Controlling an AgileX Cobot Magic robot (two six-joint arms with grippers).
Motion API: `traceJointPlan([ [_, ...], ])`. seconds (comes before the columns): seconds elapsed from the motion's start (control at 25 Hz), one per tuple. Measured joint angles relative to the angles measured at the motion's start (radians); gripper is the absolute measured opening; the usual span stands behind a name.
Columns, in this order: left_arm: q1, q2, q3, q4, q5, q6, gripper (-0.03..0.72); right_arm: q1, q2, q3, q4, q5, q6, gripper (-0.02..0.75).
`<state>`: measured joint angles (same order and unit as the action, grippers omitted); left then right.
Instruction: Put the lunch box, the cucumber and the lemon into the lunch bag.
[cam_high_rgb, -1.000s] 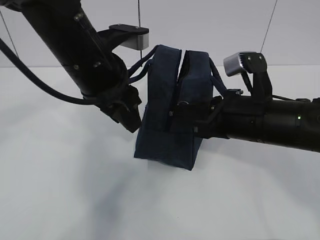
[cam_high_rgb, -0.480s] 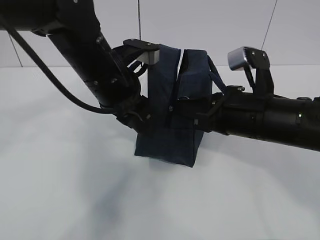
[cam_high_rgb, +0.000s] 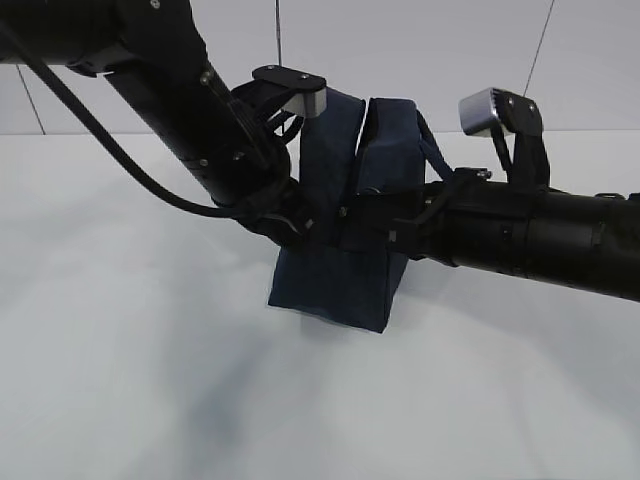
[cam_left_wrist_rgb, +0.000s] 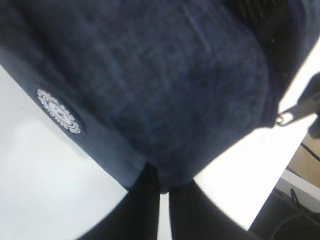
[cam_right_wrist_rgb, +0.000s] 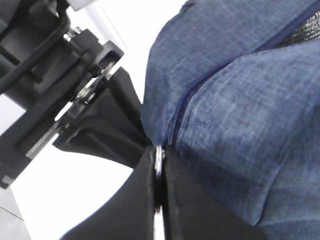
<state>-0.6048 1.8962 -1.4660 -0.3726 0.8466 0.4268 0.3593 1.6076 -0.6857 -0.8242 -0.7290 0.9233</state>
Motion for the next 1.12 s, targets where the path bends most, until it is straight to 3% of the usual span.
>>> traceJointPlan([
  [1.12, 0.000, 0.000, 0.000, 0.020, 0.022, 0.002, -0.010, 0.000, 0.000, -0.103, 0.051, 0.037, 0.001, 0.000],
])
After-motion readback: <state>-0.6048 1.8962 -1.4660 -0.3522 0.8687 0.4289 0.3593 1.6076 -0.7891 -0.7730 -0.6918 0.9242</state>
